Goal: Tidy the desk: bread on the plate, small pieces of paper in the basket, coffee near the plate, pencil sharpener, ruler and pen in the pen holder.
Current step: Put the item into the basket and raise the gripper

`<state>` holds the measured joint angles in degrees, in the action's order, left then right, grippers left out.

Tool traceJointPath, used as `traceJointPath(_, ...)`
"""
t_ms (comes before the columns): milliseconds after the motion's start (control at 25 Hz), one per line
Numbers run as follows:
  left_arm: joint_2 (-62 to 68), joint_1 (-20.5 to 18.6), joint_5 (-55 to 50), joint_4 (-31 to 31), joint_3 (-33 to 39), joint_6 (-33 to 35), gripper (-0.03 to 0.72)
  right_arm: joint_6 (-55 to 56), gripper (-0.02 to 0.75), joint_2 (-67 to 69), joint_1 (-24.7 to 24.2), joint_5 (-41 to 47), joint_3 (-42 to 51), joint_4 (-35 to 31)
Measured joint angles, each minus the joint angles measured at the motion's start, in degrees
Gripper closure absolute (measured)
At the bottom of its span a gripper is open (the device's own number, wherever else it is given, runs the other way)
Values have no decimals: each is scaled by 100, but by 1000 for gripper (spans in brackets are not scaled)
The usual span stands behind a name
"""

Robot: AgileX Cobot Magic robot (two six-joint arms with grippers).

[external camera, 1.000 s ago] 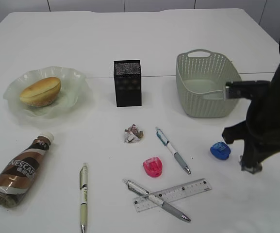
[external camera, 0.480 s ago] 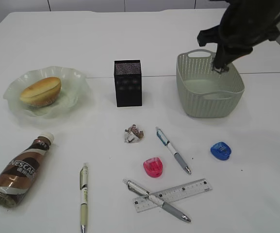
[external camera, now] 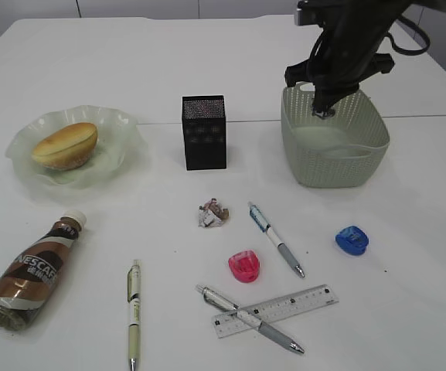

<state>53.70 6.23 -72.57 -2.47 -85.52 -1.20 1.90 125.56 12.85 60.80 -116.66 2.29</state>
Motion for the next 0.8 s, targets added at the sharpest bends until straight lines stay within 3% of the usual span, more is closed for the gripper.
traceJointPath(160,0,0,0,-48,0,0,170,32,662,283,0,-80,-63,153)
traceJointPath(480,-119,0,-4,-153,0,0,170,296,299,511,-24,-259,-86,448)
traceJointPath(640,-169,0,-4,-165,0,0,171,306,267,541,-24,-211,-99,496)
traceJointPath(800,-169,0,-4,-165,0,0,174,308,267,541,-24,455,-444,137)
